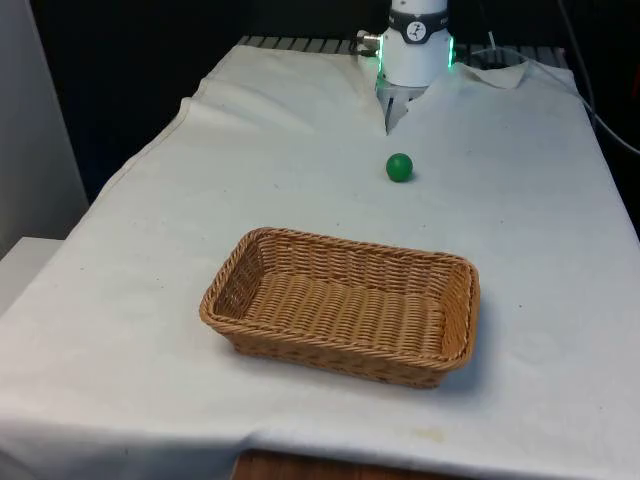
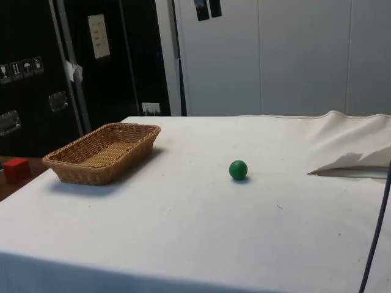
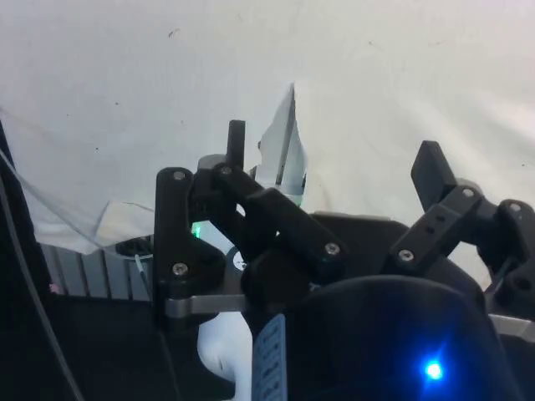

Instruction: Pick up the ball and place it into the basket.

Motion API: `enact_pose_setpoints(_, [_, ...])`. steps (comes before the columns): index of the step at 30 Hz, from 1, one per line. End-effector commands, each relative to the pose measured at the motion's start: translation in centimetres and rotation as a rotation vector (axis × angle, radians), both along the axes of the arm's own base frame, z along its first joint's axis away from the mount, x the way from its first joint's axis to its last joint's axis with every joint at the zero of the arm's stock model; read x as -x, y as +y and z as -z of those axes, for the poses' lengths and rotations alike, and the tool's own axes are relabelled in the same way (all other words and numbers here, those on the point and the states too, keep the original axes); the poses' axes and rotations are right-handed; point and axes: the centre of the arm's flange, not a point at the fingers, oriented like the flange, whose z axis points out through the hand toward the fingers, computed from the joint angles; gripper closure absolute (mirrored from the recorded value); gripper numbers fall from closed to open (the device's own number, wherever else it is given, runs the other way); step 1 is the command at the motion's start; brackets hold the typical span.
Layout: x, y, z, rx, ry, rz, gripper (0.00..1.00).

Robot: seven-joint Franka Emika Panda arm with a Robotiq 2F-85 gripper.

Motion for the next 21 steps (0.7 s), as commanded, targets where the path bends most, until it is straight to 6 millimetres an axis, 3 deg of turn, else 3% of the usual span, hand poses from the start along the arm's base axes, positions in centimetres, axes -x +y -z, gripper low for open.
enact_pose_setpoints(1, [0.1, 0.1, 0.1, 0.0, 0.001, 0.0, 0.0])
enact_pose_setpoints(21, [4.0, 1.7, 4.8, -0.038, -0.076, -0.01, 0.0])
